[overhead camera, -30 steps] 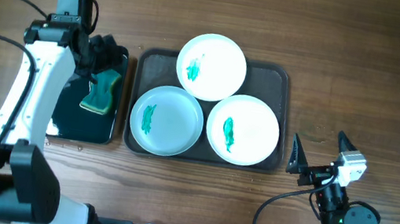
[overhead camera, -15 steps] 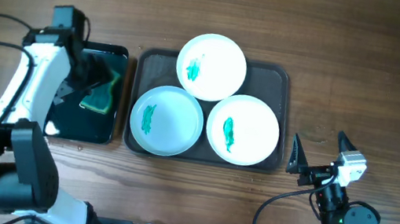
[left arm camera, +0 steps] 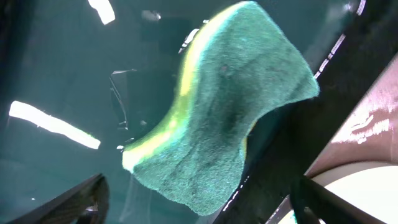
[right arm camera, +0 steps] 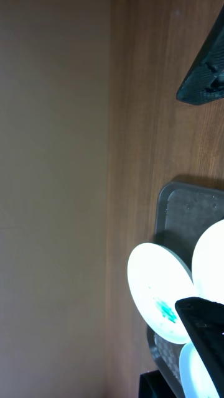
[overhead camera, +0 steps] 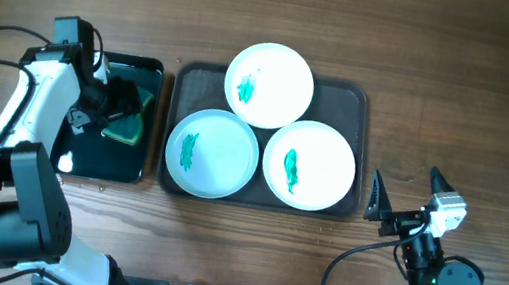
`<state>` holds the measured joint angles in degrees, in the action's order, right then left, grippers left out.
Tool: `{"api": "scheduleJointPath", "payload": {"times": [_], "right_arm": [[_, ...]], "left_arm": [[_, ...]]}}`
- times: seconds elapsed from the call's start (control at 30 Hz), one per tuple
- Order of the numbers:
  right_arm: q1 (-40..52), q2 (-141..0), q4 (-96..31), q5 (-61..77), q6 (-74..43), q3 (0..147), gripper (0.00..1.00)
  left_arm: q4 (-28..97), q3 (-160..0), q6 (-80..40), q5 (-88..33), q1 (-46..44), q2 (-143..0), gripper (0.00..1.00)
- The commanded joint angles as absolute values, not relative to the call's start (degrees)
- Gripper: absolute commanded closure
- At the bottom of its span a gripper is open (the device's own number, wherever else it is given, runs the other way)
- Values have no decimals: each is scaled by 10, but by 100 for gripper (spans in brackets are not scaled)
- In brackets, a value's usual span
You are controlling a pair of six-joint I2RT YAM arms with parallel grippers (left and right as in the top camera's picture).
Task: Clean dirty plates on tray and stack at the side
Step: 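Reach the left gripper into the black water tray and grasp the sponge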
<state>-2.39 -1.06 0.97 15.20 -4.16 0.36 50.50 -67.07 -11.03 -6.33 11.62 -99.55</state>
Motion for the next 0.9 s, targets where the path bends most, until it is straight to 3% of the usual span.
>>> {"api": "scheduleJointPath", "payload": {"times": [0.0, 0.4, 0.67, 0.8, 0.87], "right_arm": [[-21, -10, 13, 159, -31, 3, 0], [-21, -10, 13, 159, -31, 3, 0], [-21, -10, 13, 159, -31, 3, 0], [-21, -10, 13, 159, -31, 3, 0], [-21, -10, 13, 159, -31, 3, 0]], "left_arm": [[493, -659, -78, -49, 112, -1003, 16], [453, -615, -99, -44, 111, -1003, 19], [426, -591, -98, -47, 111, -1003, 15], [427, -591, -98, -66, 111, -1003, 17], [414, -591, -98, -66, 111, -1003, 23]]}}
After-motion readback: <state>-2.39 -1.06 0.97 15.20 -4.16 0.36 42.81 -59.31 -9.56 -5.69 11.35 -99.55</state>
